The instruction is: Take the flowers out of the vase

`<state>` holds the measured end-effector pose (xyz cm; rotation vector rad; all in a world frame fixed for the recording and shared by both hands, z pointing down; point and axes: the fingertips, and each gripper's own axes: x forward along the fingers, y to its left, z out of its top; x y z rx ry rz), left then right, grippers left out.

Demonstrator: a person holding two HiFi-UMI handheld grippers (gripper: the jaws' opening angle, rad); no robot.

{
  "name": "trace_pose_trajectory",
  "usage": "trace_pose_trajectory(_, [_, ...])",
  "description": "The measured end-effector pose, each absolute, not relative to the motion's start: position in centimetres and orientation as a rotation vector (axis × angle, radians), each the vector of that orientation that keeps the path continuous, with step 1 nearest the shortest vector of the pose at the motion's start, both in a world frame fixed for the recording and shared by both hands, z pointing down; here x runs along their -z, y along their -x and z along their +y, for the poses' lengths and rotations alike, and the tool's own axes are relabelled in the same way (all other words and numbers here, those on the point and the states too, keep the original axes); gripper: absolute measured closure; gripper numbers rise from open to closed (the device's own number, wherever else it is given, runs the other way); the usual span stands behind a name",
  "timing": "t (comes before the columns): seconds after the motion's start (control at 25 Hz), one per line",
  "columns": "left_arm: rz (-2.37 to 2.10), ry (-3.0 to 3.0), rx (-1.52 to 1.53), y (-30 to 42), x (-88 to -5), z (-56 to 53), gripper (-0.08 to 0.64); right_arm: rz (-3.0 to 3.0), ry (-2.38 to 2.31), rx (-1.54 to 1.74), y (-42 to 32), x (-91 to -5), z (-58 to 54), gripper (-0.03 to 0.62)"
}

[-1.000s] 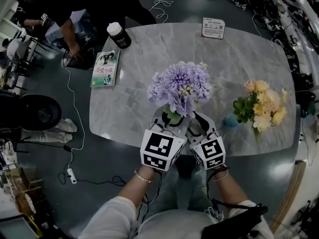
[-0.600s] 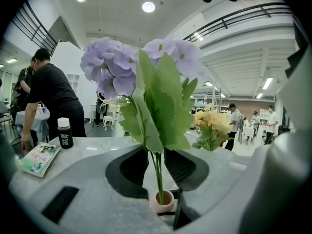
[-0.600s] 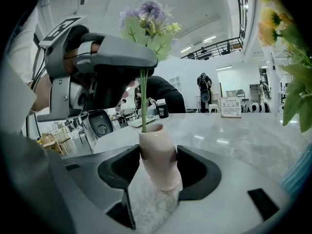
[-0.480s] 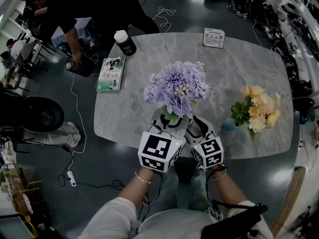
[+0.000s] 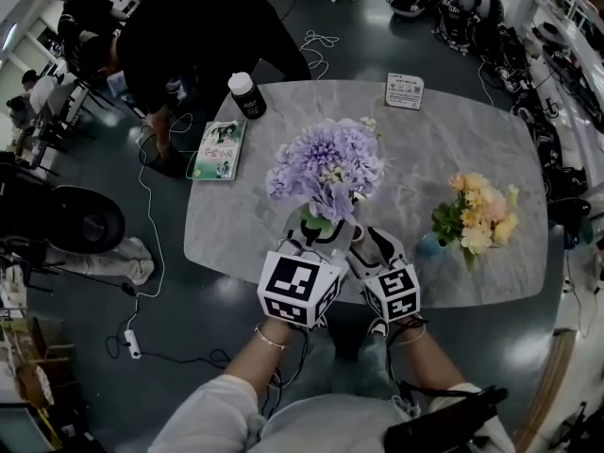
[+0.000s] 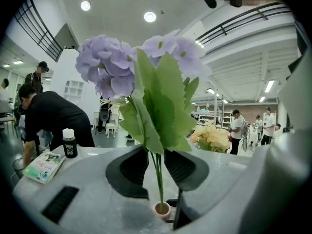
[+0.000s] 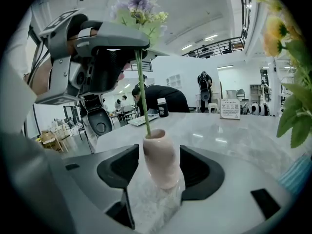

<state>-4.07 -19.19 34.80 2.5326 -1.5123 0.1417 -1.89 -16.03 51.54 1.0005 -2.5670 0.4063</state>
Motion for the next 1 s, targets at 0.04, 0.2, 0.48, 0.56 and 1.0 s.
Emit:
trace_pose_trajectory(0.04, [-1.518,-2.533,-0.135,4.1,-34.4,-19.2,0.453,-2.57,-0.999,-0.401,1.9,-51.2,-15.9,0.368])
trace_pose_trajectory(0.2, [-1.546,-2.533,-0.113,4.4,-32.9,-19.1,0.454,-2.58,-0.998,-0.387,1.6,-49.6,-15.6,0.368])
trace_pose_trajectory(0.48, [-1.587,-2.501,-0.158,5.5,-31.9,-17.6,0.454,-2.604,-1.035,-0.411,0.0,-46.4,-14.5,0.37])
trace_pose_trajectory(0.56, [-1.604,-2.485,-0.174,6.3,-31.6,-16.9,0.453,-2.61,-1.043,-0.406,-0.3,-45.1,-14.1,0.371])
trace_pose_trajectory(1.0, [-1.635,-2.381,-0.293,9.5,-35.3,-12.7,0.454,-2.611,-1.268,-0.512,-3.1,-41.1,-12.7,0.543])
